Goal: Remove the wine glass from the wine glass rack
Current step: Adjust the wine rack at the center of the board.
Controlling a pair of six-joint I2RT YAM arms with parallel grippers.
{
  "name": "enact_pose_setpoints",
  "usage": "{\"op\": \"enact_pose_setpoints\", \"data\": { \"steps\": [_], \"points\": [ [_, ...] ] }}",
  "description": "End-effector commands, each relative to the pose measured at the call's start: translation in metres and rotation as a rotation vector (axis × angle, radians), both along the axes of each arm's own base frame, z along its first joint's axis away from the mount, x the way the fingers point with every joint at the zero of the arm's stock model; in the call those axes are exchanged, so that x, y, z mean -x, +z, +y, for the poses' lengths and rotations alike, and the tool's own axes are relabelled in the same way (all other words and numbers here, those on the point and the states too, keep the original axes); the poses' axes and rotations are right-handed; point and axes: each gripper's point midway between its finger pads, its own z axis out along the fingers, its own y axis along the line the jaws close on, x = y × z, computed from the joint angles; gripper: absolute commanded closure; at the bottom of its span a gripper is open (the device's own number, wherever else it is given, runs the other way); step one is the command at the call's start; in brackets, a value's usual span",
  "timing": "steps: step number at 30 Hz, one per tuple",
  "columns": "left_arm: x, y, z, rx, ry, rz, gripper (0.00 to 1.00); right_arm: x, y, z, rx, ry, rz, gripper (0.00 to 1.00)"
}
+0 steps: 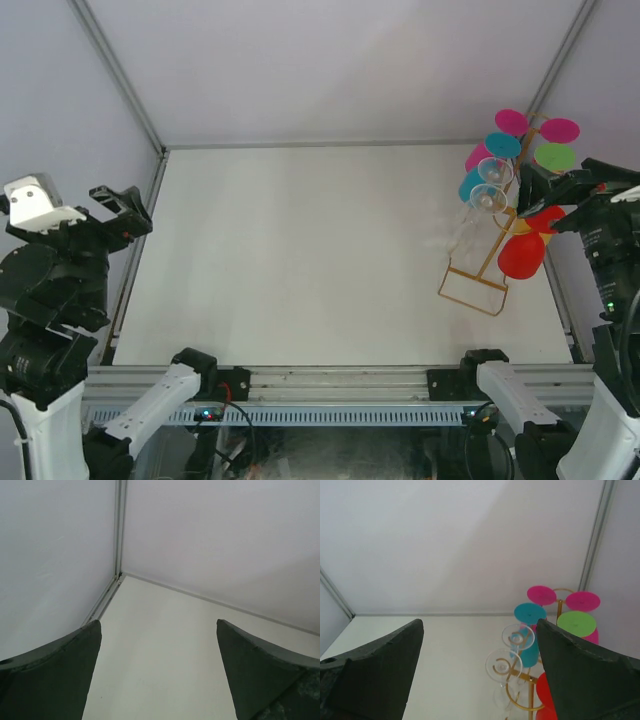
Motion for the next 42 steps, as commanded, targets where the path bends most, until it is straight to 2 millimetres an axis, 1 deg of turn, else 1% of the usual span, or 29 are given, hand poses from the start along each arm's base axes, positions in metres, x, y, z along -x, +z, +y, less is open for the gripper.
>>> {"op": "enact_pose_setpoints", "data": {
  "steps": [1, 5, 8, 11, 14, 19, 21, 24, 27, 30, 33, 36, 37, 42],
  "points": [
    [0.01, -0.013, 0.004, 0.035, 0.008, -0.016, 0.0, 0.001, -0.019, 0.003, -0.047, 0.011, 0.035, 0.06],
    [0.022, -0.043, 0.011, 0.093, 0.045, 0.002, 0.0, 0.006, -0.05, 0.003, -0.059, 0.006, 0.086, 0.04],
    [0.03, -0.065, 0.009, 0.127, 0.035, -0.001, 0.0, 0.01, -0.075, -0.009, -0.102, -0.066, 0.134, 0.03],
    [0.031, -0.085, -0.001, 0.171, -0.011, 0.004, 0.0, 0.015, -0.1, -0.023, -0.127, -0.156, 0.196, 0.02],
    [0.027, -0.109, -0.016, 0.202, -0.082, 0.044, 0.0, 0.025, -0.121, -0.04, -0.152, -0.269, 0.25, 0.01],
    [0.019, -0.147, -0.036, 0.222, -0.176, 0.144, 0.0, 0.05, -0.153, -0.067, -0.198, -0.461, 0.309, 0.01],
    [0.016, -0.16, -0.042, 0.228, -0.205, 0.178, 0.0, 0.061, -0.166, -0.075, -0.222, -0.523, 0.332, 0.01],
    [0.012, -0.176, -0.049, 0.244, -0.24, 0.218, 0.0, 0.075, -0.187, -0.081, -0.267, -0.589, 0.369, 0.0],
    [0.01, -0.189, -0.056, 0.255, -0.272, 0.252, 0.0, 0.087, -0.208, -0.08, -0.33, -0.618, 0.406, 0.0],
    [0.009, -0.197, -0.06, 0.262, -0.292, 0.274, 0.0, 0.096, -0.228, -0.076, -0.396, -0.627, 0.434, 0.0],
    [0.009, -0.203, -0.062, 0.266, -0.304, 0.284, 0.0, 0.104, -0.248, -0.073, -0.468, -0.638, 0.455, 0.0],
    [0.01, -0.206, -0.064, 0.265, -0.315, 0.292, 0.0, 0.111, -0.27, -0.065, -0.545, -0.629, 0.491, 0.0],
    [0.01, -0.207, -0.064, 0.265, -0.317, 0.293, 0.0, 0.113, -0.275, -0.062, -0.564, -0.622, 0.491, 0.0],
    [0.011, -0.211, -0.064, 0.265, -0.314, 0.293, 0.0, 0.105, -0.316, -0.047, -0.638, -0.566, 0.559, 0.0]
  ]
}}
